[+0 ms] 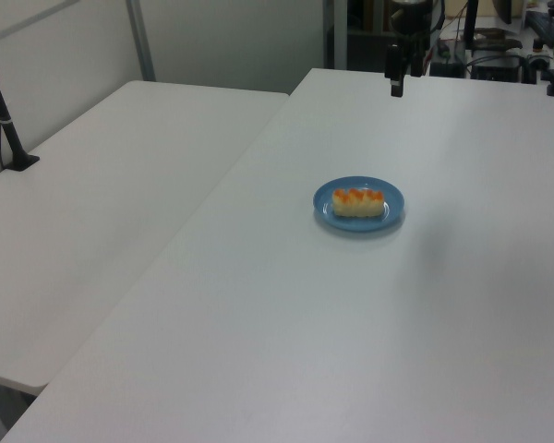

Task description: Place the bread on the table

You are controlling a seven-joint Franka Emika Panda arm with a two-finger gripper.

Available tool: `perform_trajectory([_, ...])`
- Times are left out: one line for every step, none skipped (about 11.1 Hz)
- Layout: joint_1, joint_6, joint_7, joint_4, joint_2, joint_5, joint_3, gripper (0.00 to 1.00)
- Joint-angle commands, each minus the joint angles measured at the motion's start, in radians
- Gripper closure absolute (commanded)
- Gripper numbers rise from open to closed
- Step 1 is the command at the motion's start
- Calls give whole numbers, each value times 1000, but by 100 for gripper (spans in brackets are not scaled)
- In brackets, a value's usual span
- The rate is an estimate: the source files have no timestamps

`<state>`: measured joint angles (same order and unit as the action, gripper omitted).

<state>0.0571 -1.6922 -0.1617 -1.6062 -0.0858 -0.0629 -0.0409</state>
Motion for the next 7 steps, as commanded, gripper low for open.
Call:
perform_trajectory([13,-13,30,-20,9,15,-14,0])
perform_trajectory([13,-14,34,-20,6,14,-14,0])
perform_trajectory([13,-14,51,-20,3,15,-14,0])
perform_trajectory([13,-14,70,-20,1,15,-14,0])
perform_trajectory([13,-14,83,-20,1,15,-14,0])
perform_trajectory([13,-14,94,-20,1,15,-14,0])
perform_trajectory([13,-15,109,-20,0,15,-14,0])
